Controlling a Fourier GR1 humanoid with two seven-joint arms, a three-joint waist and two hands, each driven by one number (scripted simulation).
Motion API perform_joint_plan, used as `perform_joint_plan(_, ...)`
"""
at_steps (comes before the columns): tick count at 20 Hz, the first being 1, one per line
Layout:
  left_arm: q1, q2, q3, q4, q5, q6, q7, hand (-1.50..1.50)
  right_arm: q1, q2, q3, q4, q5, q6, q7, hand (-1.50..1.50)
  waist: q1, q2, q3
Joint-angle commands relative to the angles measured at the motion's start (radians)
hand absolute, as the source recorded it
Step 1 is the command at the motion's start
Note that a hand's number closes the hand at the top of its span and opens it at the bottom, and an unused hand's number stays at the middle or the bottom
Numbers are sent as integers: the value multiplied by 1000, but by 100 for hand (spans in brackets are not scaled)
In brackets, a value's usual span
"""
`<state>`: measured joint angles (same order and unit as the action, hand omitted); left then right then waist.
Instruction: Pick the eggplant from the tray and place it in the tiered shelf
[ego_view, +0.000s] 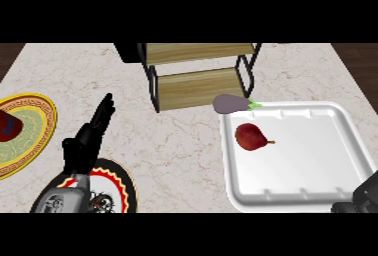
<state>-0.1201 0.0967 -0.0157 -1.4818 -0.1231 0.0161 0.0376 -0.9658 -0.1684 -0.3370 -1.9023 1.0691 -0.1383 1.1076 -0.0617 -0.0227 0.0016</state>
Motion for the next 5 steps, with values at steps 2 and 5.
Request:
perform_joint_plan(2,-32,20,24,24,4,-4,8,0,150,-77,-99,-236,-197,290,69,-150,-15,3,0)
perform_joint_plan(5,19,4,5,-22,3,0,20,0,218,-117,-198,-375,-321,398,101,-150,-9,-3,1)
